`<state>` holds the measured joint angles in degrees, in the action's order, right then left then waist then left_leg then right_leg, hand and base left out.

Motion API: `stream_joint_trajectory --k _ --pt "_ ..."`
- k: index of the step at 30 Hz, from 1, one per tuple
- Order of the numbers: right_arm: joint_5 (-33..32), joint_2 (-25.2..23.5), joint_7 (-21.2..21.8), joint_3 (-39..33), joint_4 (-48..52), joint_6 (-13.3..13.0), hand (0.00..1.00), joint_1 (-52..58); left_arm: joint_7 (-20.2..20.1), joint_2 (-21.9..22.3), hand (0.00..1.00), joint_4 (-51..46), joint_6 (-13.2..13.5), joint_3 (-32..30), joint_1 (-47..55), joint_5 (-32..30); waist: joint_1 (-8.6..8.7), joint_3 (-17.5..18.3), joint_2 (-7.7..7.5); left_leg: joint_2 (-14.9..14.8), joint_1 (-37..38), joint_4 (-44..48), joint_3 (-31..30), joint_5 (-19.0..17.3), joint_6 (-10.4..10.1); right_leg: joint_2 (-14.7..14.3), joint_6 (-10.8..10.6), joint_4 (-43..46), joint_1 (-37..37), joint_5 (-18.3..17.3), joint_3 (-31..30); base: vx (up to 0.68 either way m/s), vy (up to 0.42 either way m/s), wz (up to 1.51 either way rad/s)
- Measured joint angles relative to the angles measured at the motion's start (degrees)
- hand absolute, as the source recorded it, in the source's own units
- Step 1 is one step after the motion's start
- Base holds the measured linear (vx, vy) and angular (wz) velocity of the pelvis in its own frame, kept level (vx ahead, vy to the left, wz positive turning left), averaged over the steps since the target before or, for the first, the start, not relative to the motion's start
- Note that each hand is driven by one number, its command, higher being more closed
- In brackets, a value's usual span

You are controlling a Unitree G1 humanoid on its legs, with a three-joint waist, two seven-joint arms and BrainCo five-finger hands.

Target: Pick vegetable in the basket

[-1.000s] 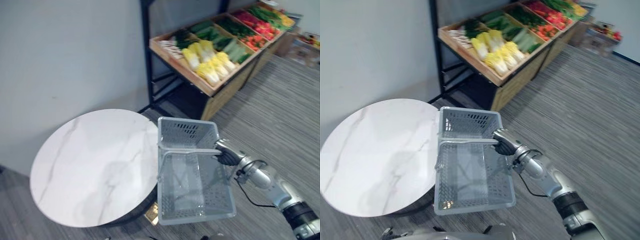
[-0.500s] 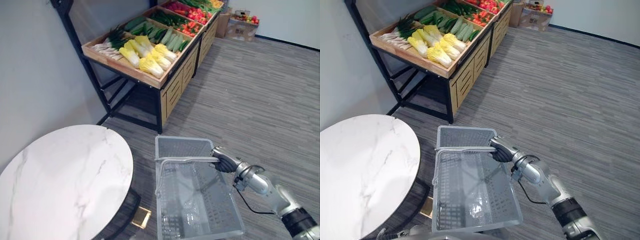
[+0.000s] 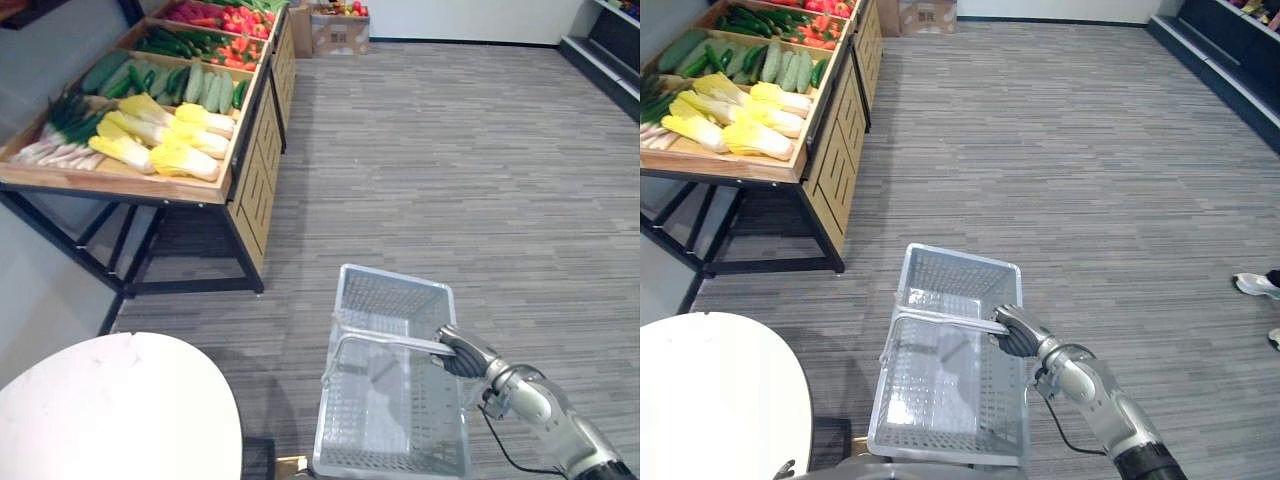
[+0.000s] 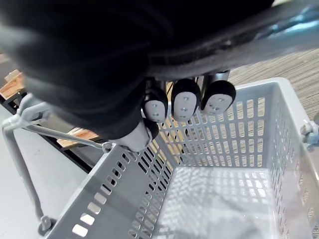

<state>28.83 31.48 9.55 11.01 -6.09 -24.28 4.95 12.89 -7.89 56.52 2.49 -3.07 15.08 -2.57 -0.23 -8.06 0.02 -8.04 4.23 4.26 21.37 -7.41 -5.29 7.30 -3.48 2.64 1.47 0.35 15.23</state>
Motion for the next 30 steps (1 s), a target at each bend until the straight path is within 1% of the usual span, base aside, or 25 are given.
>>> stream_joint_trajectory --k 2,4,6,8,10,11,14,15,16,17,18,19,20,21,22,23,24,25,26,27,28,29,30 --pt "0.0 -0.07 -0.88 -1.79 -0.22 -0.03 1.0 1.14 0.05 0.74 0.0 0.01 0.02 0.59 0.05 -0.14 -0.07 0.5 1.48 0.08 0.3 -0.47 -0.15 0.01 0.01 -0.15 -0.11 -0.01 -0.16 0.08 0.02 0.0 0.0 0.0" --pt "0.0 -0.08 -1.7 -3.01 -1.32 -0.05 1.0 1.56 0.14 1.13 0.0 0.02 0.08 0.77 0.34 -1.05 0.02 0.76 2.28 0.0 1.1 -0.98 -0.22 0.02 0.02 -0.47 -0.12 -0.05 -0.79 0.08 -0.07 0.03 -0.017 -0.04" --pt "0.0 -0.41 -2.39 -4.47 -1.65 0.02 1.0 2.66 0.1 1.0 0.0 -0.09 0.43 1.08 0.34 -1.08 0.08 1.03 2.52 -0.08 1.74 -1.16 -0.2 0.02 0.03 -0.75 -0.11 -0.24 -1.24 0.08 -0.12 0.01 -0.013 -0.04" --pt "0.0 -1.35 -3.1 -5.83 -2.04 0.03 1.0 4.44 -0.04 0.85 0.0 -0.21 0.98 1.09 0.34 -1.09 0.22 1.37 1.88 -0.14 2.06 -1.21 -0.18 0.03 0.03 -1.03 -0.1 -0.59 -1.61 0.08 -0.24 -0.01 -0.007 -0.04" --pt "-0.04 -2.06 -3.29 -6.21 -2.52 0.03 1.0 5.14 -0.27 0.67 0.0 -0.94 1.28 1.17 0.3 -1.15 0.34 1.52 1.56 -0.2 2.05 -1.21 -0.15 0.04 0.05 -1.09 -0.09 -0.6 -1.55 0.08 -0.3 -0.01 -0.006 -0.02" --pt "-0.01 -3.03 -3.69 -6.26 -3.7 0.03 1.0 5.38 -0.42 0.47 0.0 -1.93 1.34 1.42 0.22 -2.27 0.34 1.59 1.01 -0.49 2.04 -1.21 -0.07 0.05 0.07 -1.16 -0.09 -0.55 -1.42 0.08 -0.42 -0.02 -0.014 -0.05" --pt "0.12 -4.04 -4.5 -6.26 -4.47 0.14 1.0 5.84 -0.46 0.22 0.0 -3.46 1.46 2.59 -0.34 -2.74 0.3 1.42 0.3 -0.55 1.9 -1.08 0.22 -0.01 0.05 -1.17 0.02 0.07 -0.82 -0.02 -0.85 -0.02 -0.004 -0.07" --pt "0.13 -4.68 -5.0 -6.44 -4.5 0.14 1.0 5.88 -0.43 0.16 0.0 -4.12 1.86 2.83 -0.35 -2.75 0.31 1.22 0.14 -0.78 1.72 -0.42 0.34 -0.44 0.02 -1.2 0.47 1.01 -0.4 -0.43 -0.99 -0.01 -0.001 -0.08" --pt "0.13 -4.92 -5.29 -6.49 -4.49 0.13 1.0 5.87 -0.29 0.12 0.0 -4.16 2.0 2.83 -0.42 -2.73 0.32 1.18 0.16 -1.13 1.29 0.84 0.32 -1.34 -0.04 -1.35 0.36 1.77 -0.11 -1.32 -1.0 0.0 -0.031 -0.07" --pt "0.12 -5.05 -5.49 -6.55 -4.47 0.12 1.0 5.84 0.07 0.07 0.0 -4.18 1.98 2.8 -0.54 -2.73 0.31 1.04 0.38 -2.22 0.1 4.4 0.2 -3.59 -0.3 -1.61 0.66 4.17 0.79 -3.3 -1.15 0.01 -0.045 -0.05" --pt "0.09 -4.99 -5.59 -6.65 -4.41 0.11 1.0 5.85 0.5 0.09 0.0 -4.17 1.92 2.81 -0.42 -2.73 0.31 0.84 0.89 -3.76 -1.11 8.26 0.07 -5.84 -0.13 -1.98 1.09 6.89 1.39 -5.24 -1.15 0.04 -0.061 -0.06" --pt "0.08 -4.98 -5.6 -6.62 -4.33 0.11 1.0 5.86 0.61 0.07 0.0 -4.16 1.88 2.79 -0.21 -2.72 0.29 0.68 1.38 -5.12 -1.42 10.96 0.17 -7.02 -0.14 -2.5 1.36 8.43 1.29 -6.51 -1.11 0.04 -0.035 -0.04" --pt "0.08 -5.0 -5.6 -6.49 -4.3 0.12 1.0 5.86 0.67 0.02 0.0 -4.12 1.85 2.75 -0.01 -2.72 0.13 0.73 1.69 -5.79 -1.98 13.21 0.15 -7.53 0.21 -2.53 1.64 9.04 1.27 -7.16 -1.08 0.09 -0.007 0.05" --pt "0.07 -5.15 -5.59 -6.38 -4.32 0.16 1.0 5.62 0.76 -0.18 0.0 -4.15 1.91 2.38 -0.12 -2.69 0.04 0.36 1.77 -7.34 -5.36 20.75 -0.48 -7.79 0.31 -2.67 1.93 10.09 1.26 -8.28 -0.59 0.09 -0.043 0.14" --pt "0.07 -4.92 -5.51 -6.37 -4.32 0.29 1.0 5.3 0.76 -0.39 0.0 -4.69 1.99 2.01 -0.14 -2.74 -0.02 -0.19 1.78 -9.55 -10.46 30.97 -1.63 -5.38 2.71 -2.55 2.24 10.95 1.16 -8.87 -0.12 0.11 -0.062 0.11" --pt "0.07 -4.62 -5.45 -6.47 -4.32 0.42 1.0 4.94 0.72 -0.41 0.0 -4.71 1.96 1.87 -0.12 -2.78 -0.23 -0.71 1.91 -10.79 -12.8 36.41 -2.7 -2.76 3.89 -2.41 2.49 11.82 0.77 -9.58 -0.34 0.11 -0.104 0.02" --pt "0.09 -4.42 -5.38 -6.47 -4.33 0.57 1.0 4.61 0.66 -0.37 0.0 -4.49 1.94 1.77 -0.03 -2.85 -0.33 -1.32 2.12 -11.2 -13.66 39.13 -3.63 -0.8 4.39 -2.33 2.61 11.94 -0.07 -10.03 -0.46 0.1 -0.055 -0.04" --pt "0.12 -4.37 -5.31 -6.5 -4.35 0.69 1.0 4.08 0.51 -0.06 0.0 -3.94 1.94 1.56 0.64 -3.26 -0.84 -2.8 1.61 -11.12 -15.52 44.11 -5.18 3.53 4.57 -2.05 2.96 11.73 -2.06 -10.7 -1.3 0.19 -0.045 -0.12" --pt "0.11 -4.38 -5.31 -6.7 -4.51 0.76 1.0 3.92 0.31 0.44 0.0 -3.74 1.9 1.54 1.62 -4.22 -1.61 -2.9 1.88 -10.1 -16.56 45.94 -6.74 3.23 3.5 -1.44 3.21 11.67 -3.6 -11.38 -2.28 0.18 -0.017 -0.14" --pt "0.11 -4.46 -5.31 -6.66 -4.64 0.9 1.0 3.59 0.22 0.69 0.0 -3.59 1.85 1.55 2.22 -5.09 -1.7 -2.92 1.77 -8.94 -16.83 45.08 -7.18 1.21 3.16 -0.92 3.13 11.62 -4.01 -11.65 -2.55 0.21 -0.014 -0.18" --pt "0.1 -4.49 -5.31 -6.6 -5.21 0.99 1.0 2.35 -0.16 1.08 0.0 -3.28 1.86 1.62 3.59 -6.53 -1.7 -3.04 1.61 -6.38 -17.42 41.07 -7.66 -1.45 2.67 0.06 2.88 11.39 -4.52 -12.0 -3.01 0.18 0.017 -0.15" --pt "-0.04 -4.49 -5.32 -6.45 -6.44 1.0 1.0 0.81 -0.66 1.18 0.0 -3.06 1.85 1.56 5.06 -7.99 -1.94 -3.05 1.64 -4.2 -17.71 33.83 -7.75 -2.17 2.05 0.56 2.65 11.1 -4.72 -12.18 -3.57 0.22 0.053 -0.19" --pt "-0.08 -4.49 -5.32 -6.41 -7.24 0.96 1.0 -0.16 -0.96 1.19 0.0 -2.72 1.84 1.57 5.99 -9.46 -2.21 -3.08 1.7 -3.03 -17.9 27.81 -7.76 -2.04 1.85 0.62 2.4 11.12 -4.65 -12.58 -4.06 0.15 0.057 -0.22"
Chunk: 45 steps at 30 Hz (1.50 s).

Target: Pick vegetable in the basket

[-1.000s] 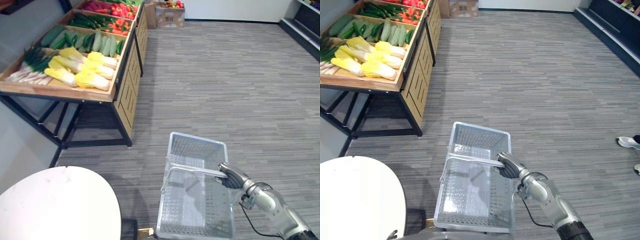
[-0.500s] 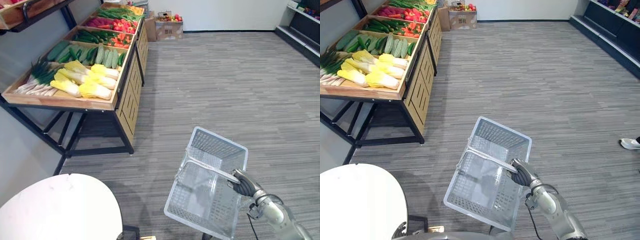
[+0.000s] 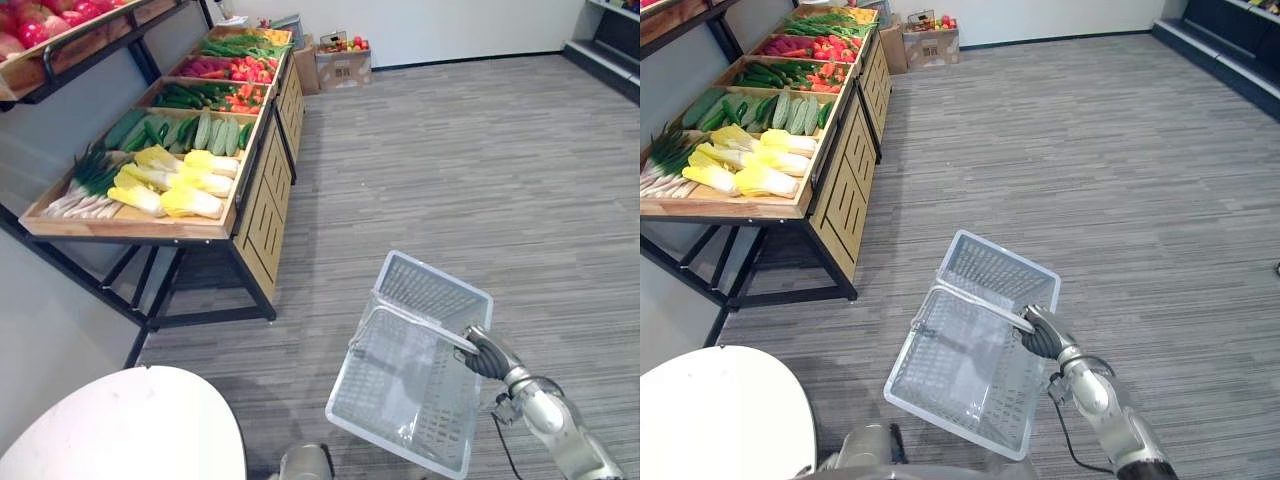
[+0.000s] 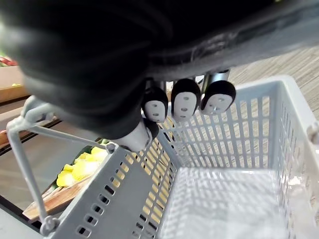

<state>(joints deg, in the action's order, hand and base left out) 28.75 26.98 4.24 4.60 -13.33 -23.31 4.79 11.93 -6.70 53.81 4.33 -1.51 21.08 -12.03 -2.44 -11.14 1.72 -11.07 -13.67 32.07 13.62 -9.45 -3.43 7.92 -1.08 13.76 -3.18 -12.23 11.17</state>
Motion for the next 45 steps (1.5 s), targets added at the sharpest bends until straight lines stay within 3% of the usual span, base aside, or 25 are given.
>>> stream_joint_trajectory --k 2,5,7,11,13,14,16,17,19,23,26,28,29,30,31,33,35,37,38,39,40,41,43,44,45 --pt "0.03 -0.26 -0.02 0.33 -1.92 -0.03 1.0 -1.41 -1.1 0.1 0.0 0.41 0.02 0.31 1.82 -2.37 -0.86 0.01 0.06 1.49 0.03 -12.96 -0.55 2.4 -0.99 0.08 -0.74 0.36 -0.09 -1.16 -0.92 0.26 0.153 -0.31" --pt "0.5 -0.41 -1.16 0.04 -5.01 -0.31 1.0 -1.82 -1.12 0.39 0.0 1.32 -0.01 1.21 3.96 -4.04 -1.8 0.0 0.66 1.96 1.06 -25.3 -1.94 12.28 -2.45 0.8 -3.9 1.72 -2.2 -4.65 -2.71 0.38 0.268 -0.33" --pt "0.6 -0.7 -1.3 0.51 -5.58 -1.25 1.0 -1.21 -1.43 0.28 0.0 1.42 0.53 1.3 2.75 -4.22 -2.08 -0.22 -2.74 5.7 0.24 -16.24 0.47 7.84 2.0 5.58 -4.9 2.16 -5.0 -4.99 -3.71 0.58 0.349 -0.12" --pt "0.64 -1.82 -1.29 0.65 -5.43 -1.11 1.0 -0.55 -2.77 -0.39 0.0 0.67 0.45 1.28 0.69 -4.52 -1.79 0.62 -4.23 8.25 0.97 -13.29 2.47 2.51 4.09 9.43 -6.14 10.19 -2.62 -1.42 -3.79 0.37 0.222 -0.01" --pt "0.6 -3.08 -1.21 0.68 -4.63 -0.94 1.0 0.08 -3.25 -2.02 0.0 0.71 0.24 1.36 0.25 -4.87 -1.63 1.14 -5.97 10.28 5.03 -16.99 3.45 1.39 4.88 12.62 -8.17 21.21 2.47 4.22 -3.78 0.38 0.181 -0.12" --pt "0.61 -3.68 -1.2 0.93 -3.76 -0.69 1.0 0.6 -3.34 -3.07 0.0 0.65 -0.11 1.39 -0.38 -4.13 -1.63 1.27 -6.72 11.19 8.02 -19.72 3.62 1.13 5.18 14.34 -8.49 27.76 5.76 10.53 -3.69 0.34 0.143 -0.13" --pt "0.49 -4.14 -1.3 0.95 -1.96 -0.76 1.0 0.86 -3.26 -4.23 0.0 -0.82 -0.67 1.65 -0.85 -2.49 -1.31 1.81 -7.07 11.71 11.4 -22.67 3.27 0.72 6.4 15.82 -7.3 38.5 11.16 14.79 -3.49 0.34 0.107 -0.03" --pt "0.49 -4.72 -1.34 1.18 -1.42 -0.84 1.0 1.02 -2.92 -5.18 0.0 -1.91 -0.71 1.68 -1.62 -1.5 -1.16 2.12 -7.44 11.59 13.34 -23.54 3.05 0.74 6.46 16.11 -3.47 45.91 14.59 11.53 -1.84 0.44 0.065 0.03" --pt "0.49 -5.22 -1.92 2.38 -1.3 -0.84 1.0 0.75 -2.85 -5.49 0.0 -2.85 -0.6 2.29 -2.79 0.03 -0.74 2.11 -7.04 11.07 17.41 -25.27 2.99 0.68 6.52 15.73 -1.25 50.25 17.61 6.71 3.06 0.38 0.011 -0.03" --pt "0.54 -5.52 -2.78 2.65 -1.1 -1.02 1.0 1.78 -0.5 -4.74 0.0 -3.92 -1.53 2.28 -4.53 3.18 -0.09 1.32 -4.88 7.61 22.47 -25.81 2.81 0.68 6.52 13.61 1.24 40.16 21.23 2.61 15.22 0.34 -0.079 0.07" --pt "0.63 -5.53 -3.03 2.67 -1.53 -1.14 1.0 3.64 1.07 -4.82 0.0 -7.64 0.46 1.47 -8.54 5.23 0.9 0.76 -4.05 4.69 25.1 -25.19 1.54 -0.51 4.62 12.83 -0.59 26.76 23.85 4.31 14.19 0.4 -0.273 0.53" --pt "0.73 -5.85 -4.1 2.68 -2.79 -1.28 1.0 3.66 1.26 -5.33 0.0 -9.47 2.4 0.63 -10.45 7.36 0.69 0.73 -4.82 3.07 26.02 -22.89 1.51 -2.7 1.27 10.75 -1.58 13.18 23.57 9.92 9.43 0.35 -0.354 0.34" --pt "0.71 -6.8 -4.92 2.58 -3.25 -1.25 1.0 4.09 1.22 -6.62 0.0 -10.73 3.65 0.02 -10.13 7.56 1.01 1.47 -7.84 3.43 26.41 -21.05 1.49 -5.41 -2.0 10.99 -0.17 2.53 21.43 21.53 5.48 0.31 -0.356 0.51" --pt "0.63 -7.3 -5.8 2.4 -3.48 -1.19 1.0 4.58 1.09 -7.62 0.0 -10.91 4.96 -0.07 -10.55 7.57 1.5 1.29 -9.44 3.1 26.93 -18.96 1.61 -8.96 -5.02 11.77 -3.73 0.46 19.32 22.83 3.22 0.43 -0.535 0.29" --pt "0.7 -6.53 -6.22 2.4 -6.1 0.05 1.0 1.85 0.83 -5.5 0.0 -8.96 5.02 -0.35 -12.1 8.66 0.91 0.33 -5.55 -1.5 26.38 -16.22 1.57 -11.72 -5.84 7.59 -3.12 1.96 19.63 21.74 4.01 0.24 -0.331 0.02" --pt "0.71 -6.55 -6.27 2.21 -7.04 0.5 1.0 0.46 0.67 -3.85 0.0 -8.13 5.15 -0.59 -12.39 8.97 0.6 -0.29 -3.32 -4.02 25.81 -14.35 -0.03 -12.23 -5.31 5.5 -2.64 4.31 19.99 18.84 4.92 0.18 -0.288 -0.08" --pt "0.61 -6.7 -6.26 2.07 -7.06 1.89 1.0 0.68 0.7 -3.17 0.0 -6.74 5.11 -0.61 -12.31 8.91 0.64 -0.27 -2.89 -5.47 26.08 -13.5 -0.42 -12.79 -5.09 5.29 -3.11 8.39 20.19 15.03 6.21 0.12 -0.239 0.26" --pt "0.58 -6.21 -5.29 0.9 -6.6 2.06 1.0 0.56 1.68 -2.18 0.0 -4.12 4.72 -3.08 -11.99 8.59 0.16 -0.24 -1.93 -7.2 26.94 -14.25 0.15 -17.3 -4.03 5.48 -1.27 15.85 23.46 10.68 6.83 0.1 -0.181 -0.05" --pt "0.59 -6.09 -4.38 1.13 -6.16 1.99 1.0 0.61 1.88 -1.74 0.0 -2.59 4.15 -4.03 -11.41 8.68 0.16 -0.04 -1.63 -7.63 27.82 -14.69 0.6 -17.53 -2.69 5.41 -0.24 18.49 23.83 9.03 7.13 0.2 -0.154 -0.27" --pt "0.49 -5.73 -2.9 2.0 -4.98 1.8 1.0 0.67 2.56 -1.51 0.0 0.32 3.28 -5.93 -9.02 9.19 0.3 0.68 -1.84 -6.88 29.61 -13.64 0.74 -16.55 2.82 4.75 -0.65 20.24 22.94 4.84 7.42 0.28 -0.195 -0.27" --pt "0.41 -4.78 -1.71 2.16 -4.69 1.4 1.0 0.31 2.96 -1.24 0.0 2.89 2.57 -6.83 -8.16 9.23 0.28 0.74 -1.2 -8.46 26.17 -4.76 -0.23 -12.71 5.42 4.01 -0.75 20.1 21.64 3.89 7.53 0.27 -0.2 -0.31" --pt "0.4 -4.26 -1.17 2.14 -4.67 1.34 1.0 0.34 3.0 -0.72 0.0 3.54 2.51 -6.82 -7.71 9.21 0.25 0.9 -0.65 -9.91 23.37 0.82 -0.3 -9.8 5.95 3.4 -0.63 19.09 20.74 3.82 7.9 0.24 -0.208 -0.15" --pt "0.43 -3.25 0.24 1.81 -4.57 1.34 1.0 1.34 3.93 0.66 0.0 3.74 2.6 -7.16 -5.61 9.15 0.27 1.83 1.77 -13.3 17.11 9.9 -2.03 2.85 4.8 1.83 -0.26 14.41 16.27 3.56 10.51 0.31 -0.201 0.33" --pt "0.43 -3.29 0.61 1.6 -4.55 1.34 1.0 1.75 4.0 0.76 0.0 3.74 2.56 -7.44 -5.55 9.07 0.36 1.47 0.99 -13.88 14.84 12.35 -2.17 8.28 4.11 2.11 0.05 11.53 13.47 3.36 11.41 0.33 -0.136 0.51" --pt "0.43 -3.31 0.67 1.2 -4.52 1.35 1.0 1.75 4.0 0.91 0.0 3.58 2.52 -7.65 -5.64 9.06 0.23 1.5 1.09 -13.8 13.34 14.23 -1.71 6.86 3.42 2.29 0.28 10.38 12.36 3.23 11.69 0.3 -0.091 0.62"
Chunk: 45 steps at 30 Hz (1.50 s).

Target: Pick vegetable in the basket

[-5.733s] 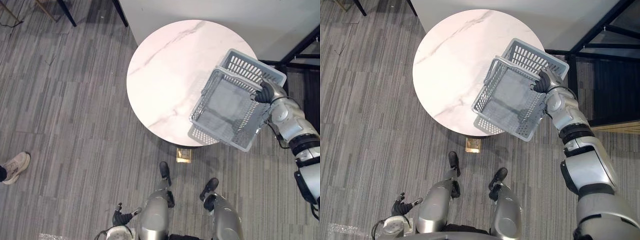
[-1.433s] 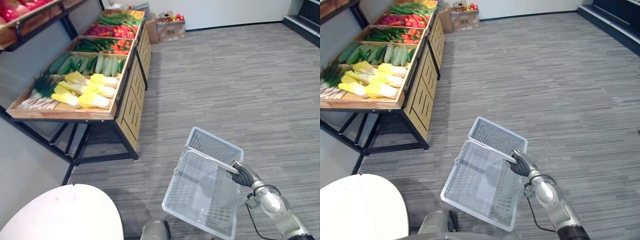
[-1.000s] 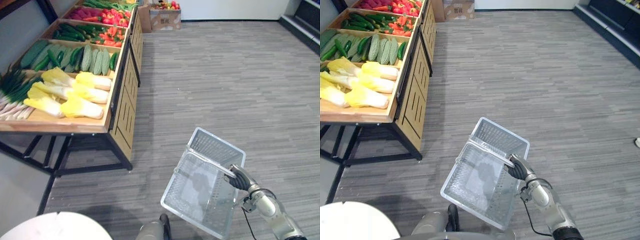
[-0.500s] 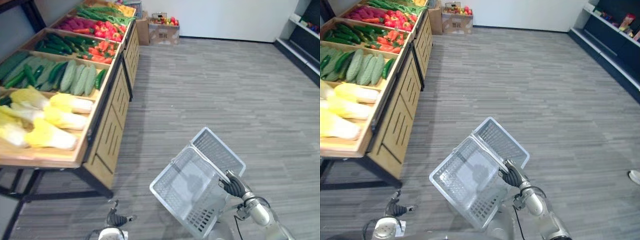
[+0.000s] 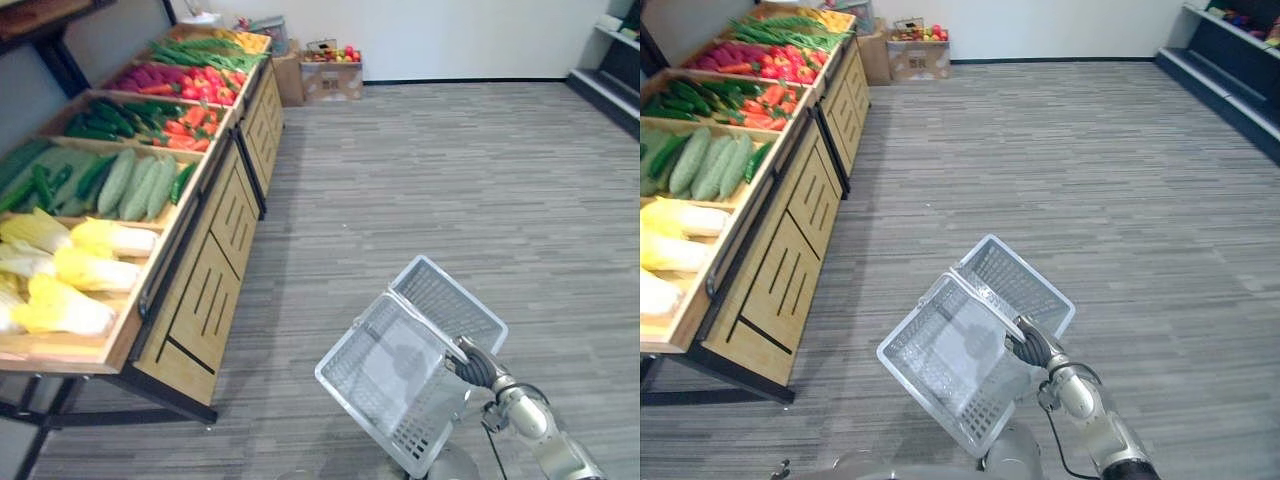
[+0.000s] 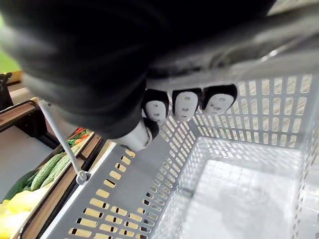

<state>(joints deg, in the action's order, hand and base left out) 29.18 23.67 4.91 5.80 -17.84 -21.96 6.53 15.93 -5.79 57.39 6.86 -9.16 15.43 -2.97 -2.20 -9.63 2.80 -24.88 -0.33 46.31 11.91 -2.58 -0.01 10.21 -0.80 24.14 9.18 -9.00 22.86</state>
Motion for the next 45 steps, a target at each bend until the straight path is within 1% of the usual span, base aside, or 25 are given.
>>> stream_joint_trajectory --k 2,5,8,10,11,13,15,17,19,20,21,23,24,26,28,30,31,33,35,36,37,39,40,42,45 --pt "0.0 -0.42 0.02 -1.32 -0.01 0.35 1.0 0.01 -0.57 0.11 0.0 -0.41 0.01 -0.29 0.2 -0.93 -0.18 -0.27 -0.44 1.75 -4.88 2.75 4.82 -5.7 -0.3 1.32 0.59 -4.05 -4.44 0.13 2.83 0.25 -0.078 0.68" --pt "0.0 -0.42 -0.1 -1.56 -0.02 0.33 1.0 0.04 -1.66 0.26 0.0 -0.45 -1.3 -0.3 1.77 -3.62 -0.34 -0.21 -1.12 6.08 -6.66 -8.68 14.95 -7.89 -0.3 2.08 -0.4 -9.3 -10.89 0.72 7.76 0.28 -0.052 0.66" --pt "0.13 -0.44 -0.72 -3.0 -0.21 0.26 1.0 0.66 -2.77 1.13 0.0 -0.43 -3.16 -0.21 2.53 -4.73 -0.37 -0.18 -1.22 12.64 -7.46 -26.75 19.28 -5.7 -2.01 2.08 -2.13 -12.31 -14.45 1.17 11.96 0.22 0.047 0.64" --pt "0.19 -0.42 -1.24 -3.73 -1.57 0.26 1.0 0.72 -2.95 1.63 0.0 -0.41 -3.8 -0.22 3.85 -5.06 -1.78 -0.08 -1.03 16.27 -7.09 -39.4 18.32 2.14 -2.57 1.36 -4.23 -13.12 -15.77 0.64 12.35 0.29 0.174 0.21" --pt "0.2 -0.62 -1.34 -3.6 -1.84 0.25 1.0 0.72 -2.94 1.53 0.0 -0.38 -3.81 -0.33 4.29 -5.06 -2.25 -0.02 -0.91 16.45 -6.33 -40.1 18.49 4.07 -1.39 1.12 -4.66 -13.29 -16.31 0.38 11.84 0.23 0.157 -0.08" --pt "0.2 -1.14 -1.48 -2.82 -2.94 -1.36 1.0 0.49 -2.64 1.01 0.0 -0.38 -3.75 -0.58 4.74 -5.08 -3.04 -0.12 -3.63 17.98 -5.64 -38.56 19.97 1.13 1.11 1.61 -5.81 -16.28 -18.22 0.88 11.13 0.25 0.13 -0.07" --pt "0.19 -1.08 -1.3 -2.83 -3.03 -2.83 1.0 0.29 -2.69 1.29 0.0 -0.39 -3.73 -0.78 4.65 -5.23 -2.91 0.15 -4.6 19.16 -5.36 -36.73 20.76 -1.34 2.16 2.95 -6.33 -17.0 -19.11 1.03 10.62 0.26 0.15 -0.09" --pt "0.15 -1.12 -0.62 -2.91 -3.01 -3.59 1.0 0.31 -2.68 0.9 0.0 -1.06 -3.73 -1.03 4.43 -5.27 -2.66 0.88 -5.26 21.42 -4.7 -36.64 20.83 -3.59 3.19 5.45 -8.38 -15.78 -19.57 0.31 10.03 0.23 0.161 -0.04" --pt "0.15 -1.09 -0.49 -3.31 -2.91 -4.03 1.0 0.96 -2.95 1.07 0.0 -3.18 -4.35 -0.97 4.19 -4.83 -1.78 1.73 -5.41 24.31 -3.2 -36.87 20.19 -6.37 4.63 10.33 -11.01 -6.25 -17.77 -0.66 8.3 0.26 0.177 0.24" --pt "0.12 -1.12 -0.5 -3.4 -2.86 -3.87 1.0 0.96 -3.11 0.89 0.0 -3.35 -4.42 -0.53 4.18 -4.87 -1.49 1.9 -5.71 24.76 -2.77 -37.2 19.8 -6.68 4.71 11.98 -11.03 -0.64 -15.64 -0.58 7.16 0.26 0.167 0.46" --pt "0.1 -1.18 -0.5 -3.44 -2.59 -3.82 1.0 0.31 -3.4 0.28 0.0 -4.0 -4.41 0.51 4.1 -4.85 -1.21 2.43 -5.29 26.16 -1.34 -38.09 18.47 -7.06 4.66 15.74 -10.69 13.1 -10.06 1.88 3.3 0.21 0.116 0.38" --pt "0.12 -1.94 -0.52 -3.38 -3.0 -3.83 1.0 0.35 -3.3 -1.1 0.0 -5.82 -4.55 2.32 3.67 -4.81 -0.51 2.96 -6.13 27.65 0.44 -39.21 14.49 -7.41 5.65 17.58 -10.11 28.18 -2.49 6.55 -3.46 0.34 0.078 0.92" --pt "0.22 -2.72 -0.7 -3.4 -3.33 -3.81 1.0 0.55 -2.88 -1.89 0.0 -7.19 -4.86 3.39 2.81 -3.84 0.35 2.93 -6.14 27.54 1.14 -39.17 10.83 -7.3 6.26 15.34 -7.96 33.57 -0.04 4.46 -4.94 0.41 0.011 1.3" --pt "0.79 -3.57 -1.53 -3.26 -3.32 -3.81 1.0 1.19 -2.54 -2.03 0.0 -8.72 -4.97 4.0 1.24 -1.51 0.56 2.67 -5.7 27.12 2.69 -39.31 6.64 -6.91 5.99 11.15 -5.55 33.06 2.0 0.08 -5.11 0.39 -0.071 1.37" --pt "1.96 -4.39 -3.66 -3.34 -3.95 -3.76 1.0 1.66 -2.48 -1.64 0.0 -9.47 -4.86 4.26 -0.17 -0.26 0.63 2.46 -5.3 26.22 3.89 -39.4 1.59 -6.94 5.91 6.7 -2.35 25.49 2.98 -2.25 -4.47 0.34 -0.152 1.42" --pt "2.29 -4.56 -5.41 -4.36 -5.93 -3.69 1.0 1.86 -2.44 -0.87 0.0 -10.1 -4.3 4.53 -1.75 0.03 0.88 1.33 -2.9 23.23 4.81 -39.03 -6.11 -7.61 4.4 1.27 -1.97 11.38 4.02 -2.46 -4.93 0.29 -0.222 1.59" --pt "2.29 -4.63 -5.7 -5.0 -6.15 -3.69 1.0 2.12 -2.45 -0.81 0.0 -10.25 -4.27 4.59 -1.95 0.02 0.86 1.16 -2.63 22.86 4.78 -39.02 -8.13 -7.74 4.12 0.75 -2.75 7.68 4.69 -1.95 -6.17 0.27 -0.258 1.56" --pt "2.29 -4.69 -7.07 -6.8 -8.54 -3.48 1.0 1.77 -2.43 -1.16 0.0 -9.19 -4.32 4.22 -1.78 -0.01 0.59 0.56 -3.54 22.14 4.76 -37.23 -14.87 -9.69 1.39 0.9 -5.38 -4.34 6.46 0.2 -14.26 0.29 -0.337 1.52" --pt "2.19 -5.07 -7.17 -7.77 -10.18 -2.86 1.0 1.75 -2.43 -1.76 0.0 -7.69 -4.37 3.4 -1.14 0.05 0.38 0.24 -4.67 21.84 4.59 -34.68 -18.79 -12.1 -0.98 1.17 -6.16 -11.78 5.52 2.52 -19.02 0.3 -0.479 1.29" --pt "1.85 -5.78 -6.88 -7.93 -11.04 -1.29 1.0 1.61 -2.43 -3.18 0.0 -6.31 -4.53 0.96 0.1 0.5 0.26 -0.51 -5.92 21.45 4.4 -30.95 -21.13 -15.48 -3.91 1.36 -8.04 -13.91 3.41 7.4 -20.97 0.29 -0.53 1.17" --pt "1.79 -5.98 -6.76 -8.39 -11.89 -0.64 1.0 1.54 -2.5 -3.12 0.0 -5.22 -4.59 0.61 0.48 0.51 0.24 -0.61 -5.93 20.28 4.32 -29.63 -21.1 -16.34 -4.31 0.6 -7.79 -12.07 3.06 8.36 -20.15 0.31 -0.573 1.39" --pt "1.12 -6.68 -6.45 -10.67 -12.71 1.64 1.0 1.64 -2.53 -2.58 0.0 -3.76 -4.75 -0.37 1.93 0.53 0.13 -0.44 -4.4 17.08 4.86 -28.18 -19.66 -16.74 -4.89 -0.83 -6.48 -5.97 2.39 6.36 -17.68 0.26 -0.398 0.95" --pt "0.63 -6.45 -5.51 -11.74 -13.08 2.5 1.0 1.42 -2.53 -1.93 0.0 -3.53 -5.09 -1.3 2.96 0.39 -0.78 -0.32 -3.57 15.2 5.47 -28.81 -19.44 -16.56 -5.26 -1.67 -5.53 -3.68 2.41 4.15 -16.05 0.17 -0.243 0.49" --pt "-0.01 -5.74 -4.4 -12.14 -14.64 2.9 1.0 0.25 -2.34 -0.46 0.0 -2.37 -6.03 -3.82 3.84 0.32 -1.83 0.34 -2.46 13.24 6.46 -30.02 -18.2 -14.49 -7.51 -2.51 -4.4 -2.15 2.27 2.02 -14.15 0.22 -0.265 0.35" --pt "-1.06 -5.45 -2.69 -12.34 -16.42 4.44 1.0 0.03 -2.23 1.74 0.0 -0.93 -6.41 -5.81 4.62 0.47 -1.52 0.49 -2.51 12.7 4.63 -25.09 -14.78 -10.38 -7.83 -1.99 -3.93 -4.7 -2.04 1.0 -11.06 0.15 -0.171 0.44"
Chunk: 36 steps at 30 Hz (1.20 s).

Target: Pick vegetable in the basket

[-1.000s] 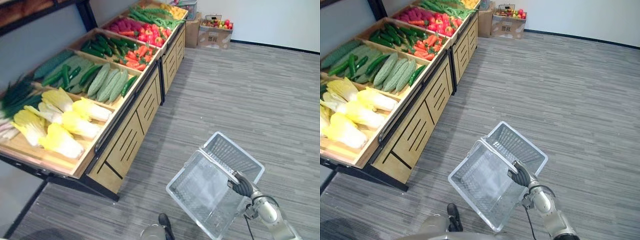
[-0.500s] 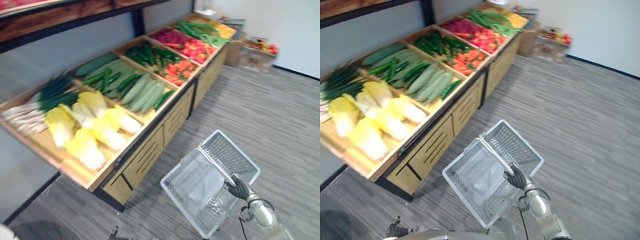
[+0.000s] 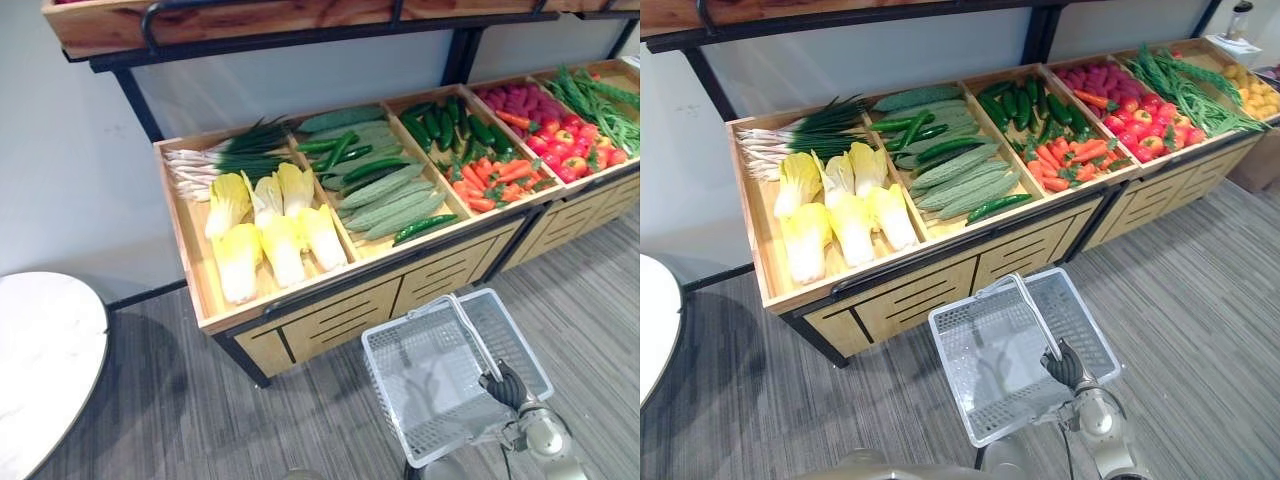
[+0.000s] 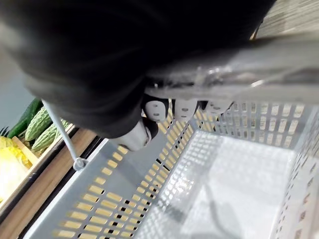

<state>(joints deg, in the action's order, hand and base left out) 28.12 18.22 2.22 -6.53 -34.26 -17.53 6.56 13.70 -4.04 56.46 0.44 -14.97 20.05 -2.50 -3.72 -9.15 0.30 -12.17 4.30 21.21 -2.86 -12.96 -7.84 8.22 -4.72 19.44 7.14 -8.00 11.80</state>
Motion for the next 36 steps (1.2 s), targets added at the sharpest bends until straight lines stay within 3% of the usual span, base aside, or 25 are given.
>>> stream_joint_trajectory --k 2,3,4,5,8,12,17,21,24,29,36 --pt "-0.09 -0.03 1.13 -1.01 -1.35 0.65 1.0 0.76 -0.18 0.89 0.0 0.06 0.02 -0.03 0.01 -0.01 -0.03 0.53 0.4 -0.86 -2.68 4.16 3.83 3.22 0.02 0.34 0.04 -4.1 -3.64 0.16 1.9 0.12 -0.099 0.55" --pt "-0.09 -0.09 1.85 -1.84 -2.5 0.65 1.0 1.1 -0.13 1.39 0.0 0.04 0.27 -0.04 0.08 0.03 -0.03 1.16 -0.39 -0.96 -3.53 4.09 7.25 5.79 0.09 1.04 -0.09 -6.67 -5.22 1.35 3.58 0.13 -0.072 0.46" --pt "-0.09 -0.09 2.05 -2.44 -2.74 0.67 1.0 1.35 -0.13 1.67 0.0 -0.03 0.32 -0.04 0.01 0.09 0.02 1.88 0.22 -1.07 -3.86 3.56 9.07 6.83 0.36 1.22 -0.32 -7.79 -5.86 2.03 4.38 0.2 -0.084 0.69" --pt "-0.12 -0.11 2.13 -4.05 -2.83 0.69 1.0 1.96 -0.02 2.11 0.0 -0.24 0.58 -0.02 -0.08 0.1 0.5 2.53 -0.25 -1.47 -4.17 1.41 13.2 8.3 0.7 1.73 -0.29 -9.4 -6.57 3.3 6.63 0.19 -0.054 0.85" --pt "-1.75 -0.45 2.03 -7.38 -4.94 1.35 1.0 3.25 0.08 1.92 0.0 -2.11 1.25 -0.17 -0.31 -0.05 2.14 3.2 0.46 -1.35 -3.42 -6.28 21.49 12.99 0.9 3.78 -0.08 -10.01 -8.19 3.81 13.62 0.16 0.001 1.13" --pt "-1.98 -2.69 0.71 -10.74 -6.86 2.82 1.0 4.81 0.05 1.65 0.0 -2.85 2.01 -0.71 -0.62 -1.05 2.13 3.14 0.18 -0.3 -0.13 -15.34 28.6 18.36 1.36 4.3 -0.06 -11.98 -12.62 3.83 20.86 0.06 0.002 0.92" --pt "-1.42 -4.23 -1.1 -10.87 -6.91 2.13 1.0 5.19 0.18 1.5 0.0 -5.09 3.22 -0.73 -1.53 -0.99 2.14 3.15 0.37 1.06 0.1 -21.7 28.56 19.68 1.19 2.62 -0.59 -15.59 -13.22 4.91 22.41 -0.05 0.027 0.32" --pt "-1.11 -4.9 -2.44 -10.52 -7.13 1.85 1.0 5.26 1.92 0.85 0.0 -10.3 4.5 -0.63 -3.19 0.17 2.22 3.08 1.34 1.19 1.67 -26.64 28.71 19.58 1.16 0.95 -0.5 -17.62 -13.05 6.71 22.13 -0.13 0.051 0.0" --pt "-1.11 -5.25 -3.18 -9.9 -7.12 1.13 1.0 5.19 2.51 -0.94 0.0 -15.37 5.42 -0.61 -4.29 2.49 2.2 2.4 1.55 1.03 1.78 -26.7 28.93 17.52 1.13 0.67 -0.92 -17.35 -12.07 6.64 20.19 -0.14 0.068 -0.1" --pt "-1.19 -5.24 -5.08 -7.2 -6.62 0.11 1.0 5.62 3.57 -2.81 0.0 -25.19 6.1 -0.32 -4.99 8.63 3.43 2.43 1.87 2.0 0.71 -27.05 29.03 17.02 1.49 0.94 -0.82 -17.21 -10.61 6.7 16.27 -0.08 0.044 -0.02" --pt "-1.19 -5.75 -6.86 -4.94 -7.08 0.17 1.0 5.74 4.06 -5.29 0.0 -39.98 8.16 -0.22 -6.24 9.11 3.42 2.52 2.11 2.8 0.89 -27.04 29.09 16.65 2.08 0.72 -0.45 -17.17 -10.04 6.99 13.32 0.06 0.009 0.0"
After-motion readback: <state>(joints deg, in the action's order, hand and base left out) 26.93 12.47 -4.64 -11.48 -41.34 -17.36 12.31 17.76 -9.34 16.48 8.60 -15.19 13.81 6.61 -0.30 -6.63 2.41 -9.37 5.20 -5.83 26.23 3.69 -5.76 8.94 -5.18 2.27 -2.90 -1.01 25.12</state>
